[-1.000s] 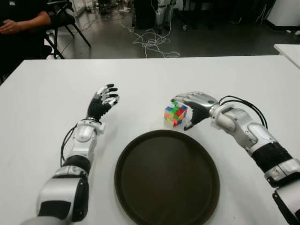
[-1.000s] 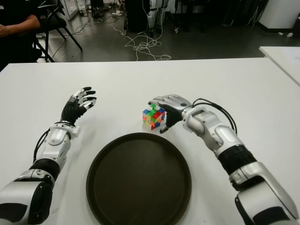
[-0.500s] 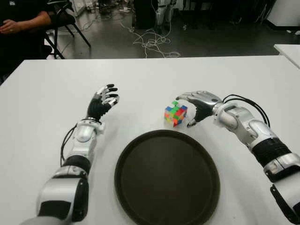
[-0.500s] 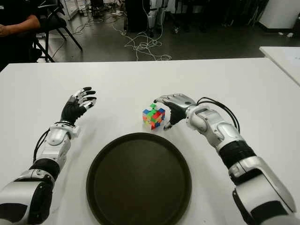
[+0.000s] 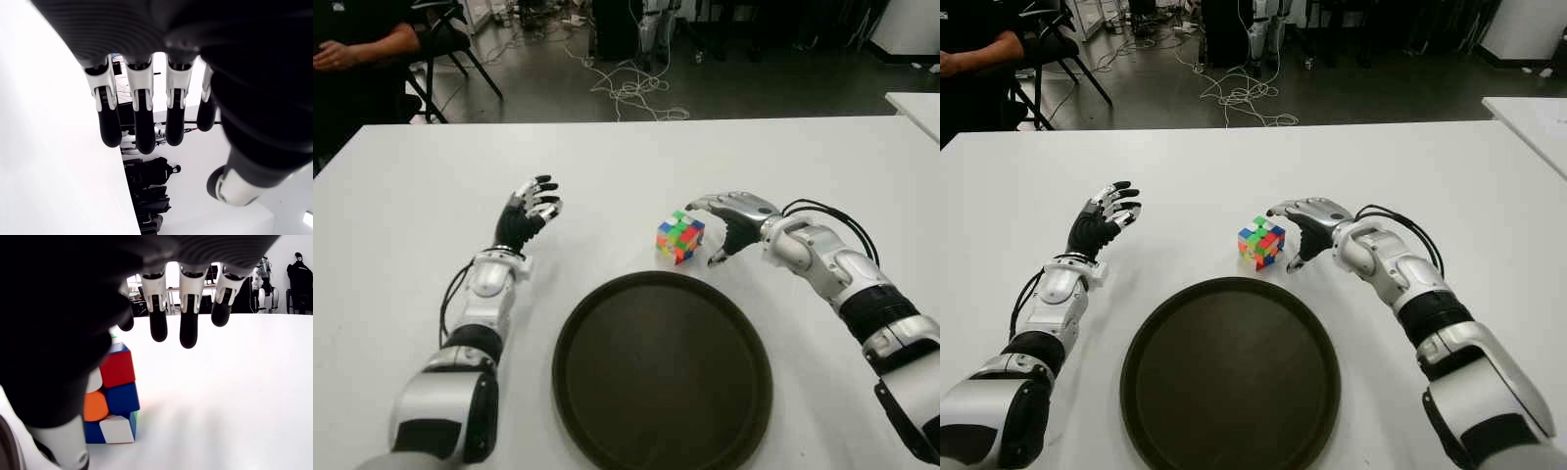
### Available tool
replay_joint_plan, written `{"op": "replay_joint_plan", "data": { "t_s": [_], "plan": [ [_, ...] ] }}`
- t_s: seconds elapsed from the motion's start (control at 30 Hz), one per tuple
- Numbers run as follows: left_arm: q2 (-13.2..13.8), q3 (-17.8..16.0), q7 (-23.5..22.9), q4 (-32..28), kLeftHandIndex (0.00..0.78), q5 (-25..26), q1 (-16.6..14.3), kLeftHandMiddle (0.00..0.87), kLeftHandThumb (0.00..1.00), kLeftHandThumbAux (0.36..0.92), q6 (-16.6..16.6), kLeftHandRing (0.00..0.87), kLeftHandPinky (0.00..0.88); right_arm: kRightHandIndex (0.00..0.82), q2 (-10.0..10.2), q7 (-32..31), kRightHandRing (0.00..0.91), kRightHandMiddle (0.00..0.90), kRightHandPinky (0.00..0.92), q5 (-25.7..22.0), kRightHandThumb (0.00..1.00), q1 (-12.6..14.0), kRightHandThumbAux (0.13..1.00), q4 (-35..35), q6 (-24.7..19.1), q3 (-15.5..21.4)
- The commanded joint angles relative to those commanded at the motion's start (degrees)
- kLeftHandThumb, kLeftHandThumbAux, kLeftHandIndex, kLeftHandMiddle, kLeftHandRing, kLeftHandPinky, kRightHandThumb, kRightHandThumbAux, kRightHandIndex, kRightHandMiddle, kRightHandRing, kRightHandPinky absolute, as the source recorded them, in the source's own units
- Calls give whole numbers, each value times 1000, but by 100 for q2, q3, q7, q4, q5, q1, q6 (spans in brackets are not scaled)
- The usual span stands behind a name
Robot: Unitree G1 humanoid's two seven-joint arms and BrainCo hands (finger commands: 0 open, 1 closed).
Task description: Pick up the Rubik's Cube and put it in the plate
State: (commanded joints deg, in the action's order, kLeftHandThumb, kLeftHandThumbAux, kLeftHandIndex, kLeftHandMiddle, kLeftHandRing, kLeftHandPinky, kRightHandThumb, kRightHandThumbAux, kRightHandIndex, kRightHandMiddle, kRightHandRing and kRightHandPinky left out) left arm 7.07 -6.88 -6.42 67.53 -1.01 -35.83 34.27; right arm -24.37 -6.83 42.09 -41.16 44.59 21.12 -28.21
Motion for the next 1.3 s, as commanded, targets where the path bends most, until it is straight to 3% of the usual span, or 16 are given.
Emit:
{"op": "replay_joint_plan", "data": {
  "t_s": [0.83,1.3],
  "plan": [
    [-18,-53,-92,36,203,76,-22,242,172,750,-49,258,285,161,30,154,188,191,143,37,0,-91,812,256,296,-56],
    [-2,-45,-29,66,212,37,-33,248,169,739,-44,258,280,132,-138,156,169,170,129,54,0,-39,787,-200,16,10]
  ]
}}
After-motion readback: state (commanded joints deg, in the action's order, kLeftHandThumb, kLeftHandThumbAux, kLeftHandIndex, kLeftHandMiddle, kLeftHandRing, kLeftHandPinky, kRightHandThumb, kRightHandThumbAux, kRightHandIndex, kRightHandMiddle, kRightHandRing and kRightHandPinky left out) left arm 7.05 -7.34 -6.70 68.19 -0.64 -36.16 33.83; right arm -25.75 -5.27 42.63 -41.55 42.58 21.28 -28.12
